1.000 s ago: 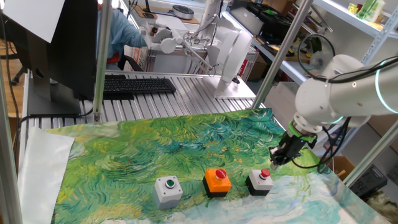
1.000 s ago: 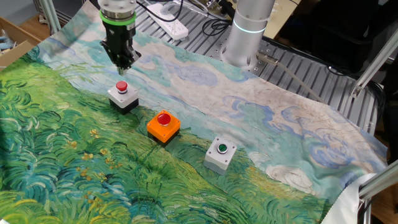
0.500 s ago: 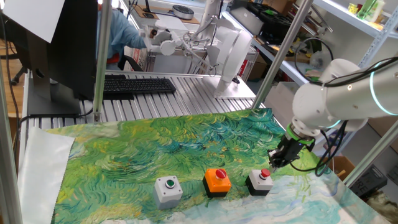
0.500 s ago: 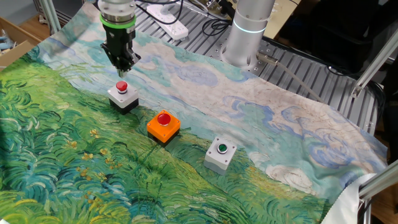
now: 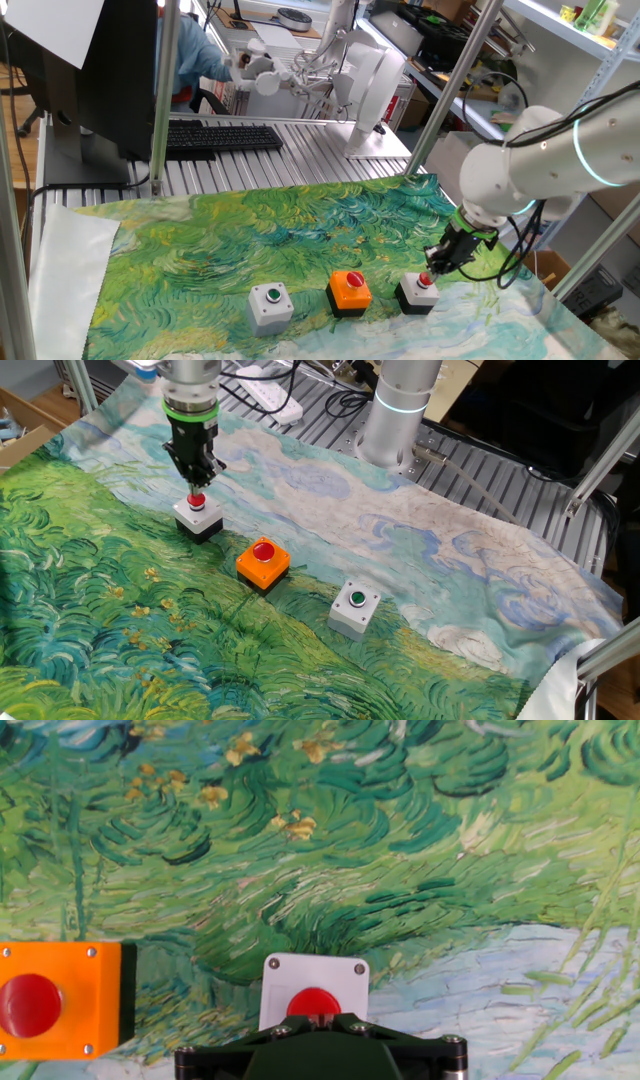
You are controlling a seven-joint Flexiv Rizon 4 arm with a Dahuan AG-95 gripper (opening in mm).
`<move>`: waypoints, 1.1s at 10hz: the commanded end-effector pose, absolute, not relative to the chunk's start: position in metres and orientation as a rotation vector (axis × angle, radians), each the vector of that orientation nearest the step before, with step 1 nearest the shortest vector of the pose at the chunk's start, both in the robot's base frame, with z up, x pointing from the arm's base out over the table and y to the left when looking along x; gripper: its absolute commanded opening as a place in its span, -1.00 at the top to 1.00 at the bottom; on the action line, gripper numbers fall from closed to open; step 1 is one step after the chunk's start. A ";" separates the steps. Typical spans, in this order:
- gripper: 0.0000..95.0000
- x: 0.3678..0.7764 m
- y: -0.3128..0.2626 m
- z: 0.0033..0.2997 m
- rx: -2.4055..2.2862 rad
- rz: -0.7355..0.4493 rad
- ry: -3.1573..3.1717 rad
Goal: Press three buttons from left to right in sequence
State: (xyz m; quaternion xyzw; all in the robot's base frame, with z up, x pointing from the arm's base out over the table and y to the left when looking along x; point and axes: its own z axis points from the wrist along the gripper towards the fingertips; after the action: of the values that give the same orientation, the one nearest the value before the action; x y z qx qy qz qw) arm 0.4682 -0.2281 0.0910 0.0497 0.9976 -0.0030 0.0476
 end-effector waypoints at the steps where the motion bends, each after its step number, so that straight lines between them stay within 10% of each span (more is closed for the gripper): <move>1: 1.00 0.468 -0.229 0.072 0.163 -0.011 3.038; 11: 1.00 0.453 -0.225 0.151 0.118 -0.036 3.065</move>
State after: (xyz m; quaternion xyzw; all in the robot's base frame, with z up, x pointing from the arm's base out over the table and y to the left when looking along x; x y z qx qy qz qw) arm 0.4544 -0.2252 0.1536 0.0407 0.9984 -0.0119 0.0377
